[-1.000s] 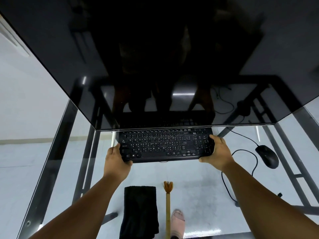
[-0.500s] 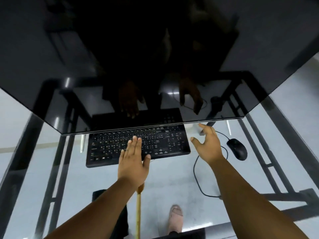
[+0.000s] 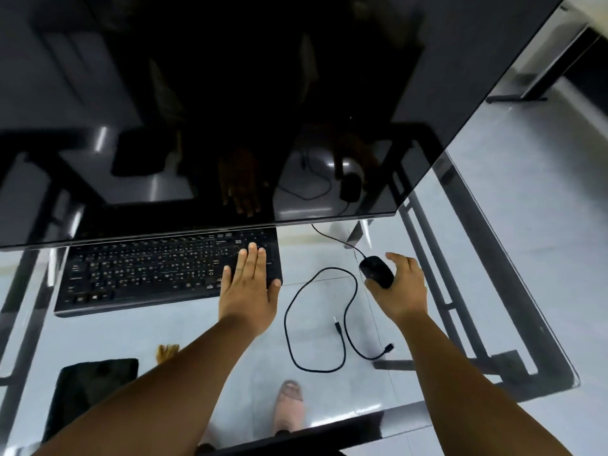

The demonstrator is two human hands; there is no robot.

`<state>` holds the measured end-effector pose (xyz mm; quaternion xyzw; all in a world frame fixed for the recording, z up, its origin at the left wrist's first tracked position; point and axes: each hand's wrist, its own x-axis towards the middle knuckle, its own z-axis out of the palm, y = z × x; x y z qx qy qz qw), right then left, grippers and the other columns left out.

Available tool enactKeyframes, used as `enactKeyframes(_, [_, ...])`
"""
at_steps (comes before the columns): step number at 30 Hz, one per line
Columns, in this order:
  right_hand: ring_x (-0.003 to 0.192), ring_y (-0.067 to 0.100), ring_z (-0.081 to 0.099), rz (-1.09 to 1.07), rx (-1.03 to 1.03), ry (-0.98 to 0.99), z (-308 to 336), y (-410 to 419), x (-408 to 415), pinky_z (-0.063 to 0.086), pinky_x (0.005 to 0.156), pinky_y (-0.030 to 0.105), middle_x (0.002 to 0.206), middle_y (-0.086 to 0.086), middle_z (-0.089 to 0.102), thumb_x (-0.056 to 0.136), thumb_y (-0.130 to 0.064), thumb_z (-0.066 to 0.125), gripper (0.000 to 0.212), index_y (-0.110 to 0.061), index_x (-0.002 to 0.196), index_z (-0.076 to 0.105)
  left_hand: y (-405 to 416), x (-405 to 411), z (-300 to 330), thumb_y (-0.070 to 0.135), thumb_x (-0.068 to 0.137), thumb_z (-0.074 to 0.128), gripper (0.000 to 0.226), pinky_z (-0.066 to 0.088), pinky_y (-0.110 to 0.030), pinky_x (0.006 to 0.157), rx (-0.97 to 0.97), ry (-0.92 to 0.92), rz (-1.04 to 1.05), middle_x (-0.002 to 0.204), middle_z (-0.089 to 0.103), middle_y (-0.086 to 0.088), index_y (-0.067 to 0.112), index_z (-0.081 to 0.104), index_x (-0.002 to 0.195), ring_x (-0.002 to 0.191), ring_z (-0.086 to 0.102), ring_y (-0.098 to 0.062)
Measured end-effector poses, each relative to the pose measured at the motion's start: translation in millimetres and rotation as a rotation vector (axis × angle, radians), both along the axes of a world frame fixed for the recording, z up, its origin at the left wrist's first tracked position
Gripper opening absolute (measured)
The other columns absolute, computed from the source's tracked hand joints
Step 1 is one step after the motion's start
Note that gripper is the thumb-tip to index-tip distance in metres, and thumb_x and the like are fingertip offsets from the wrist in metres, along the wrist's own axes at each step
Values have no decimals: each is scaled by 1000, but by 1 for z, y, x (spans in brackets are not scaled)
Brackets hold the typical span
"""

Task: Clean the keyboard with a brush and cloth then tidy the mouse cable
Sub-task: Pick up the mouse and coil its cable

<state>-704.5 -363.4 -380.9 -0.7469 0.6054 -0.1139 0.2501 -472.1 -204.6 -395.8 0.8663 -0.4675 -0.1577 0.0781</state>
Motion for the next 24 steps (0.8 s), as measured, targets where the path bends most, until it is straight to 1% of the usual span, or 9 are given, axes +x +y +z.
enactKeyframes(3, [114,26,52,8,53,-49,-9,1,-16,49,95,42,124,2,53,75,-27,77,59,-22,129,53,-5,-4,-5,47,99,19,66,-7,-41,119,23,-19,18,160,-18,3,18,-9,153,146,-17,-14])
enactKeyframes(5, [105,25,56,9,51,-81,-13,1,-17,52,90,42,115,0,56,74,-26,76,53,-24,123,56,-4,-3,-7,46,100,20,67,-6,-42,119,30,-30,12,159,-19,4,19,-10,153,146,-17,-14])
enactKeyframes(7, [99,21,60,-25,63,-140,-13,-2,-13,54,87,41,113,-2,59,73,-28,78,52,-25,121,57,-3,-3,-10,45,99,22,67,-5,-42,120,22,-40,2,158,-20,4,18,-9,153,146,-17,-14])
enactKeyframes(10, [93,13,63,-54,63,-250,-12,-8,5,56,84,36,109,-6,63,73,-31,80,47,-26,115,60,-3,0,-10,45,99,25,69,-4,-41,120,-3,-47,18,159,-19,4,17,-7,153,146,-16,-14])
enactKeyframes(13, [92,13,64,-82,70,-321,-10,-17,30,56,85,34,106,-8,65,71,-36,79,44,-28,111,61,-8,9,-9,45,98,27,70,-3,-40,120,-14,-48,51,159,-19,2,16,-6,153,147,-16,-15])
enactKeyframes(16, [91,16,64,-83,72,-303,-11,-24,51,55,83,36,103,-6,66,70,-38,78,44,-28,109,61,-10,16,-6,47,98,26,72,-2,-40,120,24,-60,60,159,-20,0,14,-9,152,147,-16,-17])
enactKeyframes(19, [91,19,62,-72,69,-264,-10,-25,63,54,82,34,101,-4,65,71,-37,79,41,-25,106,60,-9,17,-6,50,98,26,74,-3,-40,119,39,-54,65,159,-20,-1,13,-10,152,147,-16,-18])
enactKeyframes(24, [91,18,58,-79,60,-219,-12,-26,68,50,81,30,105,-1,64,73,-35,80,44,-21,110,60,-8,20,-7,52,98,23,75,-4,-39,119,71,-57,56,159,-21,0,14,-11,152,146,-17,-17])
